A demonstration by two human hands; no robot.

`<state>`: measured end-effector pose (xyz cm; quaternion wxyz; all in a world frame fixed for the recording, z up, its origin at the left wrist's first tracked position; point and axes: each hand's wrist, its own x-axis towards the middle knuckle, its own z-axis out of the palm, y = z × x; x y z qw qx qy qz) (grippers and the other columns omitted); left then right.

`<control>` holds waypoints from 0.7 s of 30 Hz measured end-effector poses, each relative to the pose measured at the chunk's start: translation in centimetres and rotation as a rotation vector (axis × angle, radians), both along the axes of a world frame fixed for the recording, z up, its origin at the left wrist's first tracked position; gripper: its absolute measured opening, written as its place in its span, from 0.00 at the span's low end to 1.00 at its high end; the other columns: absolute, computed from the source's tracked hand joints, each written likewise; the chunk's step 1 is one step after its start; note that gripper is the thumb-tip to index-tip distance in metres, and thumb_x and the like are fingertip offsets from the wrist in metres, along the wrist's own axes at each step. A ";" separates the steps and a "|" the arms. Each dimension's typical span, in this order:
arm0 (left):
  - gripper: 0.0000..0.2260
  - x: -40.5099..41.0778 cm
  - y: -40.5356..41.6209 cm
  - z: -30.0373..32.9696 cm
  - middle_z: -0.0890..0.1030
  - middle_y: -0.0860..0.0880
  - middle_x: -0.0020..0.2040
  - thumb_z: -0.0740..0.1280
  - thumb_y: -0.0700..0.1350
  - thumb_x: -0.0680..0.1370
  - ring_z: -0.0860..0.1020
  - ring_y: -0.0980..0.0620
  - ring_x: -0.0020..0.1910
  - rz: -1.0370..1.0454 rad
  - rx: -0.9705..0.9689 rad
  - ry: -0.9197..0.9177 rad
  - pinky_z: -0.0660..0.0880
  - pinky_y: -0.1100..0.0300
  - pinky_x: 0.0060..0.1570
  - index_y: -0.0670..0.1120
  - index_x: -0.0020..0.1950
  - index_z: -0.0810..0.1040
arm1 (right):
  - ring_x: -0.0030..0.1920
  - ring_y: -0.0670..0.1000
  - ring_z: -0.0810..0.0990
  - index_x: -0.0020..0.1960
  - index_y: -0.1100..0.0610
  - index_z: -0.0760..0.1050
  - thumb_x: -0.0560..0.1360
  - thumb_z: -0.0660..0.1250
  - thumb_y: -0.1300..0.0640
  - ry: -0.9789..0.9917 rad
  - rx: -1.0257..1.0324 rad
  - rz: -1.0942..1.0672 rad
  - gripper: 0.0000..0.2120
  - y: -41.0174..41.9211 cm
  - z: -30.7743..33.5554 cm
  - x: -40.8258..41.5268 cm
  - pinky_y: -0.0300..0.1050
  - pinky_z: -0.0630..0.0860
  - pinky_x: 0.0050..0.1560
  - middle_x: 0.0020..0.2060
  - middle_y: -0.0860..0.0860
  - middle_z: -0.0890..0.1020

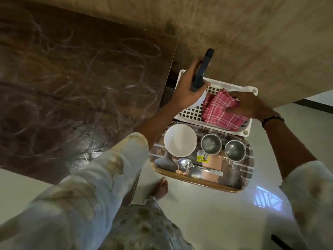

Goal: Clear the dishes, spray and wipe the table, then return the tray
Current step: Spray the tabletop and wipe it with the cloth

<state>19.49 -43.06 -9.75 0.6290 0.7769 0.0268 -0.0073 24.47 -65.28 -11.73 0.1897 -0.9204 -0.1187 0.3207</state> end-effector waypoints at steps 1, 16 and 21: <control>0.24 -0.2 0.2 0.9 0.77 0.35 0.56 0.65 0.29 0.73 0.76 0.55 0.40 0.015 -0.025 -0.026 0.73 0.72 0.47 0.33 0.67 0.62 | 0.50 0.57 0.79 0.59 0.58 0.75 0.71 0.73 0.60 0.045 0.020 -0.026 0.18 0.3 0.9 -0.2 0.46 0.72 0.48 0.52 0.56 0.80; 0.18 -17.6 13.9 8.9 0.76 0.53 0.33 0.65 0.34 0.71 0.77 0.49 0.31 0.132 0.103 0.042 0.74 0.60 0.34 0.36 0.60 0.73 | 0.49 0.51 0.84 0.57 0.51 0.76 0.74 0.69 0.59 0.375 0.823 -0.969 0.12 14.0 11.7 -19.0 0.51 0.80 0.51 0.50 0.50 0.85; 0.14 -27.7 19.7 8.5 0.80 0.55 0.48 0.62 0.38 0.71 0.80 0.51 0.47 0.044 -0.011 0.098 0.74 0.63 0.50 0.45 0.56 0.76 | 0.55 0.55 0.82 0.64 0.55 0.72 0.77 0.64 0.61 0.529 0.963 -1.164 0.16 20.6 9.9 -29.9 0.51 0.79 0.53 0.56 0.55 0.82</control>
